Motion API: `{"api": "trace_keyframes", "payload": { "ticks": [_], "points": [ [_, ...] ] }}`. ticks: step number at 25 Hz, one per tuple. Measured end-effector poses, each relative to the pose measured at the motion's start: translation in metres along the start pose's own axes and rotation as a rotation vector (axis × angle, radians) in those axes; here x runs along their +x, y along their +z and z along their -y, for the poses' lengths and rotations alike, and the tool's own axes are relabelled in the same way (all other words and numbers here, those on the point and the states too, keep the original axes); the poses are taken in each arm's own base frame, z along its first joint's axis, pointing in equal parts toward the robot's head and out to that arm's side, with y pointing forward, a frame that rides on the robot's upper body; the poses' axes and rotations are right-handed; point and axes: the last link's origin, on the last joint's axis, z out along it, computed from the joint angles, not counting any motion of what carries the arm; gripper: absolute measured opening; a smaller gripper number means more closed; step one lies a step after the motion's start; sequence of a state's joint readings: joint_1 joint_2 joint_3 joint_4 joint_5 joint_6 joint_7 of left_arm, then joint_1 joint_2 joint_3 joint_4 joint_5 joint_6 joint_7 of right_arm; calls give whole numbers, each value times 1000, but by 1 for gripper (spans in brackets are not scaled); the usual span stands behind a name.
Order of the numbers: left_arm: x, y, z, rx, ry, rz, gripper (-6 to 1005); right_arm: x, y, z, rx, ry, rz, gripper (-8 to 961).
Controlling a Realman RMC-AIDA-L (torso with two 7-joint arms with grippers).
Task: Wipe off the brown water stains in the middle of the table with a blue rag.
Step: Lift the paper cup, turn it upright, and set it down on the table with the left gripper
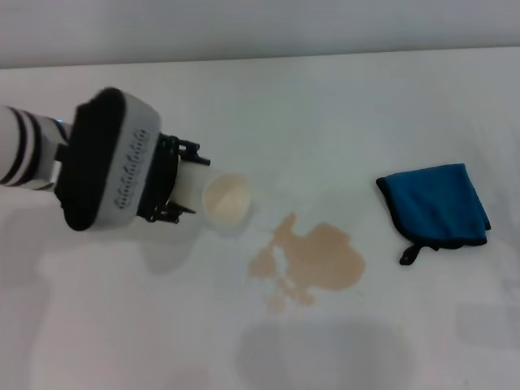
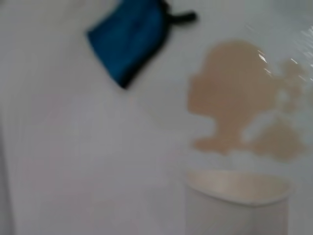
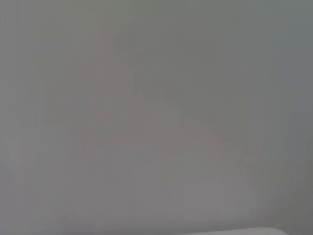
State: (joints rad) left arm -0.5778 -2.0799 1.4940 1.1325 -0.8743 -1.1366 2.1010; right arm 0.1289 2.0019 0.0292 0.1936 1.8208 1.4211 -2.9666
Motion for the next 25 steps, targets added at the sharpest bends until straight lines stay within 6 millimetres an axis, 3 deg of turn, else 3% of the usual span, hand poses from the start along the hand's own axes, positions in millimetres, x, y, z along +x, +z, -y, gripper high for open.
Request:
{"api": "trace_keyframes", "payload": {
  "ticks": [8,19,25],
  "points": [
    [-12,-20,-17,284,-176,-132,652,-6,9,5,-10,-37,24,827],
    [-30,-44,-66,735,-412,-271,644,-16,22,16,-39,-119,51,832],
    [-50,-46,-88,844,-622,-310,648,-18,22,18,-49,-136,55,833]
  ]
}}
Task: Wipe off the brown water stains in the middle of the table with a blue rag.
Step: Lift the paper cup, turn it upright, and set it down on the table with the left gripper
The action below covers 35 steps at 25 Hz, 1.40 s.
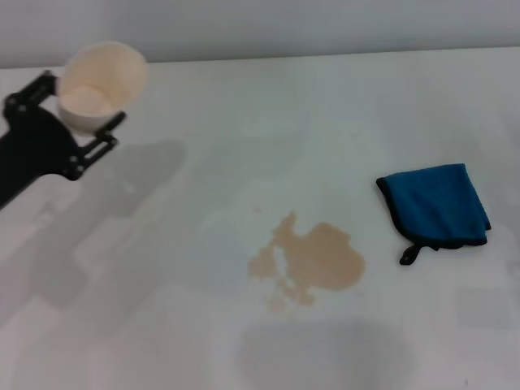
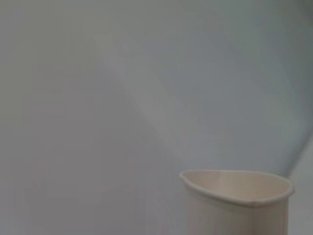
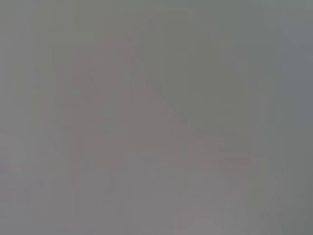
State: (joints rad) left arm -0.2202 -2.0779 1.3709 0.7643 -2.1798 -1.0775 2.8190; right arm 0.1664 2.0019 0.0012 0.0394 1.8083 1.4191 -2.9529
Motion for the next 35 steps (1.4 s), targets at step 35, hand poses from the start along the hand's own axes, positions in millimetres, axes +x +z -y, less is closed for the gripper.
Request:
{"api": "trace_keyframes", "payload": {
  "ticks": [35],
  "points": [
    [-66,-43,-56,215,-545,198,652,-3,3,-12,-74,-5,16,831]
  ]
}}
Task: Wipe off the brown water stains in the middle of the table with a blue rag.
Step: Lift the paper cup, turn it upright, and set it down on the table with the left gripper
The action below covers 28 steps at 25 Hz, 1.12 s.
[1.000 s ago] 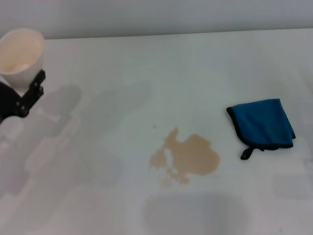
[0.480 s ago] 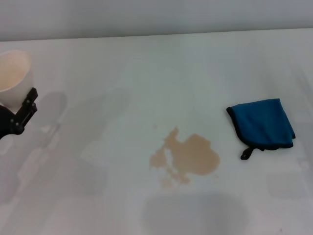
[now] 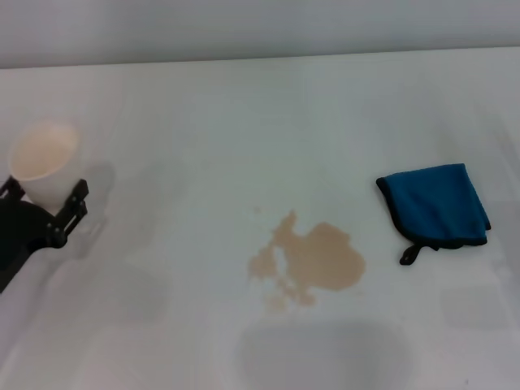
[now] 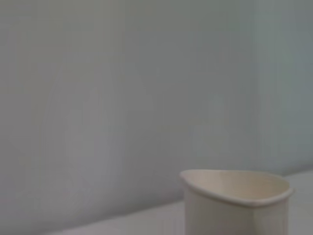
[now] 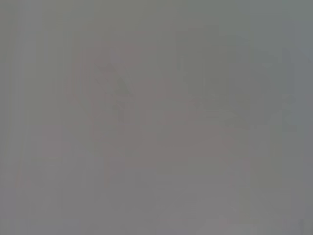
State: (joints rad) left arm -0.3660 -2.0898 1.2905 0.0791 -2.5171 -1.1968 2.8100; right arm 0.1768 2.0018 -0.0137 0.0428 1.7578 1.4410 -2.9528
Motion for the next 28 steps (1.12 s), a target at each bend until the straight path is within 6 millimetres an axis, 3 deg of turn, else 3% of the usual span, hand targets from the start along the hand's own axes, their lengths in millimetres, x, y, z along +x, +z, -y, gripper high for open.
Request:
{"api": "trace_keyframes", "payload": {
  "ticks": [11,28],
  "points": [
    [-18,8,1,22,-19,145,652,-4,9,-3,-14,-4,22,829],
    [-20,11,-9,-48,25,170,694,-9,14,1,-15,-23,47,828]
  ]
}}
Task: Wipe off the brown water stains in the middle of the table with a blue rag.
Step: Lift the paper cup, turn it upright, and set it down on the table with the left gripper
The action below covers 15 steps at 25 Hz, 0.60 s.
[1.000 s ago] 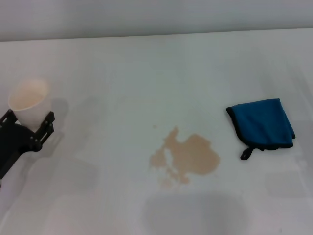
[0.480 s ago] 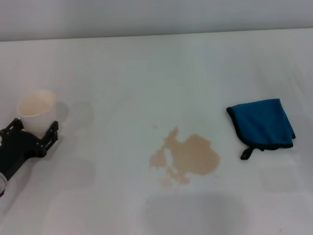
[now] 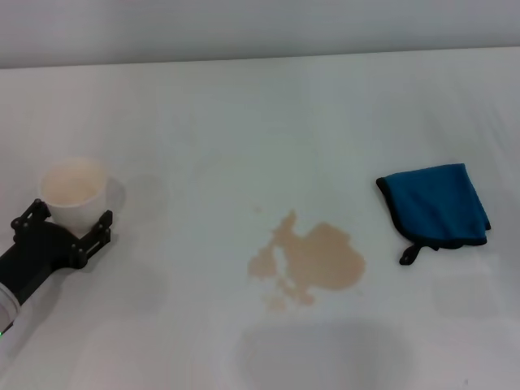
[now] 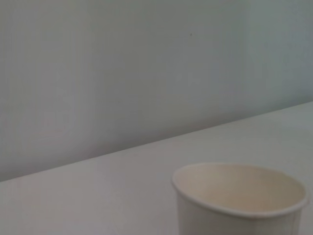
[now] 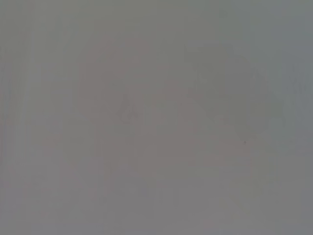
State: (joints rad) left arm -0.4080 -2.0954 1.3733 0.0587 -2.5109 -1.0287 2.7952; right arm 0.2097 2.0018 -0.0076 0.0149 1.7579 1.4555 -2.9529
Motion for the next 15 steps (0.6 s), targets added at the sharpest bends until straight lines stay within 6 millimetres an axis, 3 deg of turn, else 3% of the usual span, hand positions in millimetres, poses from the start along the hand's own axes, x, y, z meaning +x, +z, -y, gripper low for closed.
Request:
{"api": "trace_keyframes", "payload": {
  "ticks": [6,15],
  "points": [
    [-1,-2,1,9,-12,-3,780,0,0,0,-1,-2,3,828],
    [-7,-10,2,26,-25,7,786,-2,0,1,-2,-5,10,828]
  ]
}}
